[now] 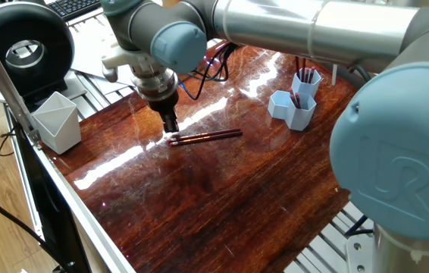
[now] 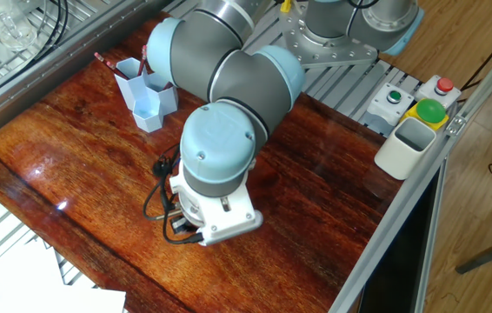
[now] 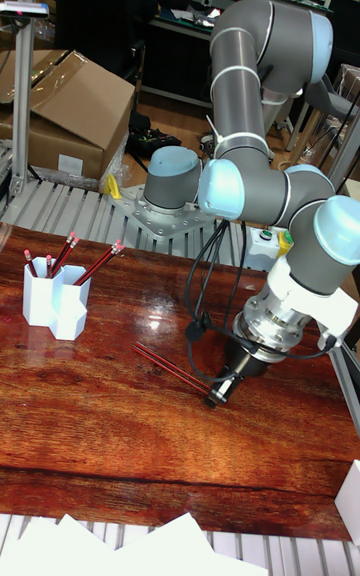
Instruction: Put the pen into the pen holder
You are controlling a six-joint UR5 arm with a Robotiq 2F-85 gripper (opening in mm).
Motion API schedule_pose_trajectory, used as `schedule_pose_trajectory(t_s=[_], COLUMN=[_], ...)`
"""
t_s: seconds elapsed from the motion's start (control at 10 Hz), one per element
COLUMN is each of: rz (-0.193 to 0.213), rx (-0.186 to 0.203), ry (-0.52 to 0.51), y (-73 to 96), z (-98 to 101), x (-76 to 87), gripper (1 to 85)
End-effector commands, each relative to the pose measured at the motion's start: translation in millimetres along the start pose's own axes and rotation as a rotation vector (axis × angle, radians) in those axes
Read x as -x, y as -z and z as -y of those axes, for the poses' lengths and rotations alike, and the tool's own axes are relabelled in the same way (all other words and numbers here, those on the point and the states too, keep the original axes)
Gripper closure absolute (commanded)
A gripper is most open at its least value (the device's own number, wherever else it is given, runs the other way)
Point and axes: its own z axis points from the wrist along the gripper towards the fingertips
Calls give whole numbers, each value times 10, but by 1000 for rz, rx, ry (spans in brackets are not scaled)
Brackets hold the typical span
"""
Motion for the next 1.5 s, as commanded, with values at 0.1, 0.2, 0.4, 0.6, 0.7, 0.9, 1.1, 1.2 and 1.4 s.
schedule_pose_trajectory(t_s=[0.1,0.2,0.4,0.6,0.7,0.9,1.1,1.2,1.4], rz=[-6,0,8,13,16,23,21,-9,-26], rx=[16,18,19,17,15,3,-198,-220,-195], ry=[-22,-28,-25,-25,-26,-23,129,188,185], y=[27,-3,-20,-46,-55,-68,152,304,356], z=[-104,-140,-151,-174,-175,-142,576,761,753], x=[-53,-44,-28,-12,-1,19,46,-12,-70], gripper=[847,847,847,847,847,847,847,847,847])
